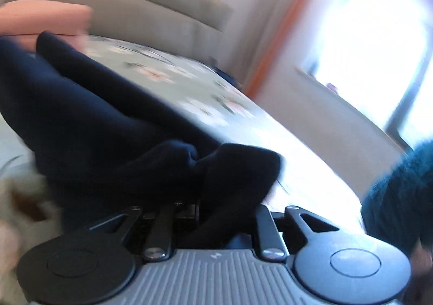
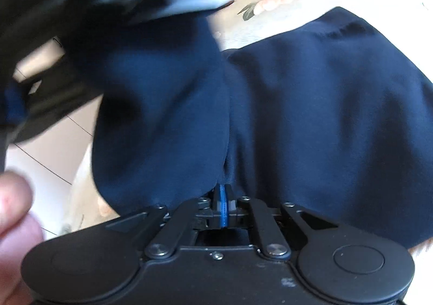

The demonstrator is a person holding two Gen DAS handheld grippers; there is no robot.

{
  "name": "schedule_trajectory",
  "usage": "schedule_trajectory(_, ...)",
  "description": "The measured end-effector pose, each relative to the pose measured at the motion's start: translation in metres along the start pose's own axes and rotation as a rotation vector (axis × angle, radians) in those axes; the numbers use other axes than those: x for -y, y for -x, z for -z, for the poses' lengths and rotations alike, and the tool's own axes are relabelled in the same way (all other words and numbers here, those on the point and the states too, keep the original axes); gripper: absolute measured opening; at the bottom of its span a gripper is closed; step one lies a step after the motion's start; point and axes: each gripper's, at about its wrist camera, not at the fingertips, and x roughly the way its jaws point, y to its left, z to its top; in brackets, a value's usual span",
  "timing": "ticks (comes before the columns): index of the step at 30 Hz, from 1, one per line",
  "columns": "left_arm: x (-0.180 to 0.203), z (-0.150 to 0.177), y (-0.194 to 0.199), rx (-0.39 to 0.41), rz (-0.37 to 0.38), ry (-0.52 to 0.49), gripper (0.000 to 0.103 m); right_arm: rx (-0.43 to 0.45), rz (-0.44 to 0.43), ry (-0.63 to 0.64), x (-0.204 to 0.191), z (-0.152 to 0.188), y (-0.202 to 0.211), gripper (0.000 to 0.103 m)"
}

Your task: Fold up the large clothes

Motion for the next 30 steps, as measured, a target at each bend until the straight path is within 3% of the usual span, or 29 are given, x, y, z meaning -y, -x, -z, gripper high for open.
schedule_trajectory(1, 0.008, -0.004, -0.015, -0.039, 0.033, -0.011, 0.018, -0.017, -0.046, -0.060, 0.014, -0.001, 0.003, 0.003)
schedule_trajectory(3, 0.018, -0.007, -0.043, -0.139, 0.010, -0.034, 0.017, -0.033, -0.086, -0.136, 0.038, -0.005, 0.016, 0.000)
schedule_trajectory(4, 0.019, -0.006, -0.050, -0.165, 0.005, -0.044, 0.018, -0.038, -0.083, -0.157, 0.051, -0.007, 0.028, 0.007)
schedule_trajectory(5, 0.015, -0.005, -0.056, -0.186, 0.011, -0.020, 0.017, -0.025, -0.072, -0.170, 0.066, -0.009, 0.044, 0.007)
schedule_trajectory(7, 0.002, 0.003, -0.069, -0.225, 0.030, 0.079, 0.017, 0.005, 0.000, -0.188, 0.098, -0.013, 0.076, 0.017)
schedule_trajectory(10, -0.005, 0.019, -0.078, -0.233, -0.003, 0.111, 0.016, 0.005, 0.039, -0.187, 0.135, -0.028, 0.106, 0.016)
schedule_trajectory(13, -0.001, 0.028, -0.063, -0.184, -0.024, 0.107, 0.016, 0.008, 0.014, -0.107, 0.133, -0.055, 0.111, 0.020)
schedule_trajectory(14, -0.002, 0.029, -0.060, -0.173, -0.032, 0.120, 0.016, 0.008, -0.022, -0.108, 0.136, -0.064, 0.107, 0.025)
schedule_trajectory(15, -0.003, 0.031, -0.053, -0.164, -0.039, 0.133, 0.016, 0.006, -0.057, -0.112, 0.135, -0.073, 0.103, 0.041)
schedule_trajectory(16, -0.006, 0.028, -0.052, -0.155, -0.044, 0.146, 0.016, 0.002, -0.087, -0.120, 0.134, -0.080, 0.097, 0.066)
schedule_trajectory(18, -0.009, 0.029, -0.045, -0.154, -0.055, 0.156, 0.016, -0.019, -0.144, -0.175, 0.137, -0.089, 0.086, 0.083)
schedule_trajectory(22, -0.011, 0.030, -0.023, -0.154, -0.056, 0.168, 0.016, -0.134, -0.330, -0.498, 0.165, -0.093, 0.058, 0.086)
schedule_trajectory(24, -0.011, 0.030, -0.015, -0.141, -0.046, 0.192, 0.016, -0.151, -0.365, -0.586, 0.171, -0.096, 0.047, 0.092)
schedule_trajectory(27, -0.009, 0.031, -0.009, -0.126, -0.051, 0.195, 0.016, -0.185, -0.334, -0.527, 0.158, -0.118, 0.022, 0.097)
schedule_trajectory(30, -0.011, 0.033, -0.005, -0.115, -0.042, 0.210, 0.016, -0.255, -0.442, -0.475, 0.145, -0.124, -0.009, 0.097)
